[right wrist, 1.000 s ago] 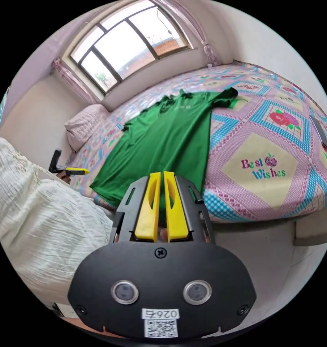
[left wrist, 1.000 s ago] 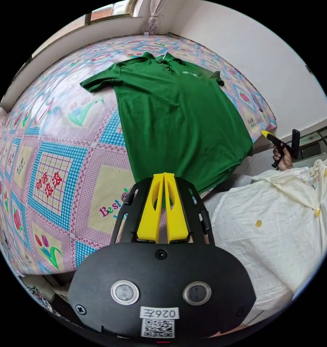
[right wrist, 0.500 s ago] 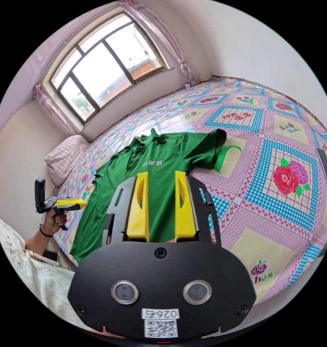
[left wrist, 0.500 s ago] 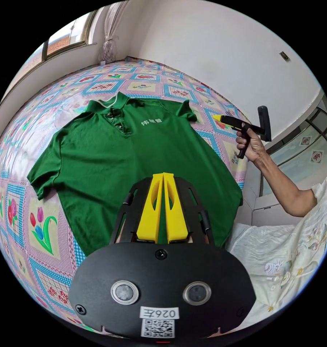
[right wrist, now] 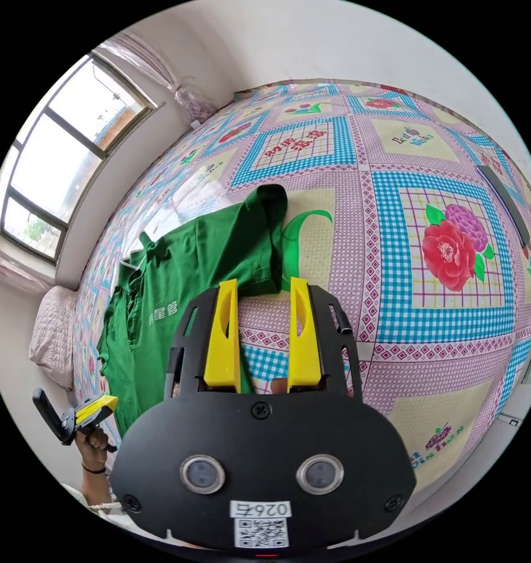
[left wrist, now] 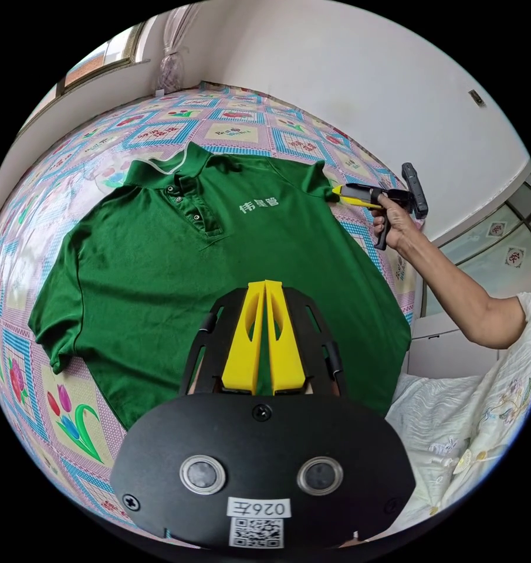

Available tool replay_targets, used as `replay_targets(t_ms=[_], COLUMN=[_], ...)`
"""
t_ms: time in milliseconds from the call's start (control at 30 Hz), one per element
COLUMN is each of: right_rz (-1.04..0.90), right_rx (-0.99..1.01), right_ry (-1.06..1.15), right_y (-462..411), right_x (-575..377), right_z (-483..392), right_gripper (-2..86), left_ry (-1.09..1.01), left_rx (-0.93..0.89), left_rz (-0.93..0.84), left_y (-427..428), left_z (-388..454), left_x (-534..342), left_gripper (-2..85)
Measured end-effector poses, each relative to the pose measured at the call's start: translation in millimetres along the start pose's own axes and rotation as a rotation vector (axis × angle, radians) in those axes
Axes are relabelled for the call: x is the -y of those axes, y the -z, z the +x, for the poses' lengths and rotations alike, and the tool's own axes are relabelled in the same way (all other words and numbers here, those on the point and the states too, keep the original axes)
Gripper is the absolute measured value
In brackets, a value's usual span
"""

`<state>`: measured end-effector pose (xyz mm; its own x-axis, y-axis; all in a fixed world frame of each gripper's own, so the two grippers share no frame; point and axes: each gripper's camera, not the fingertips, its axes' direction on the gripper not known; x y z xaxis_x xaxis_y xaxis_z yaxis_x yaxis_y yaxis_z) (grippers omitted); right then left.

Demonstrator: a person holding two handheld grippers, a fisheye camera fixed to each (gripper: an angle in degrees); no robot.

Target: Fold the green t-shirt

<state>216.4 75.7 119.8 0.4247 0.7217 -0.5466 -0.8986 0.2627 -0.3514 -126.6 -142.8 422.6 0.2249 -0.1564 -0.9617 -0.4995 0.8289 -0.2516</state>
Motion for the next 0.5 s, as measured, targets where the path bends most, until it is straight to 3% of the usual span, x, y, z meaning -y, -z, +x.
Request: replay_targets(t_ms=[233, 400, 500], right_rz=[-0.114, -0.052, 0.006], right_rx=[0.016, 0.043, -0.03], right_ry=[-0.018, -0.008, 0.141], right_y=[-12, 0, 11], right_x=[14, 8, 4], right_z=[-34, -66, -112], right_gripper=[3.1, -0.7, -1.2], left_ry=[0.014, 0.032, 0.045], left_rx=[-0.035, -0.055, -0.07], left_rz=[0.022, 0.037, 0.041], left_y=[18, 32, 39], left_z=[-21, -34, -42], left_x=[-7, -17, -24], left_gripper=[-1.0, -1.0, -1.0])
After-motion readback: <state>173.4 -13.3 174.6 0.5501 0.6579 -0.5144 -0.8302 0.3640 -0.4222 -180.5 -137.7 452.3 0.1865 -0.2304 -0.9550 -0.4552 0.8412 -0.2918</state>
